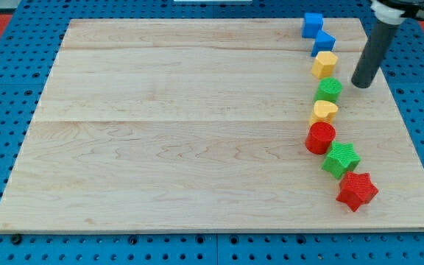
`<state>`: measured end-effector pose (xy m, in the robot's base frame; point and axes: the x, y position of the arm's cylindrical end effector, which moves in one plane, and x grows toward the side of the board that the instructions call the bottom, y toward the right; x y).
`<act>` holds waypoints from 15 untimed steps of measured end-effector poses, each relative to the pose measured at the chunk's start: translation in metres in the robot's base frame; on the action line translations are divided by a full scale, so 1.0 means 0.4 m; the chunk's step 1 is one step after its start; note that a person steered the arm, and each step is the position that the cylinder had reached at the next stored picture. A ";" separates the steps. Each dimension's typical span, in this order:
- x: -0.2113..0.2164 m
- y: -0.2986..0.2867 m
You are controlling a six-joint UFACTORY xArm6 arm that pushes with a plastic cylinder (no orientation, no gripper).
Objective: Slightly adjust the red circle yellow heart in the vertical line block
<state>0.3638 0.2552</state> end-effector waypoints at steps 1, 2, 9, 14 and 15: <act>-0.008 0.039; -0.008 0.048; 0.606 0.119; 0.628 -0.244; 0.540 -0.338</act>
<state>0.5796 0.1202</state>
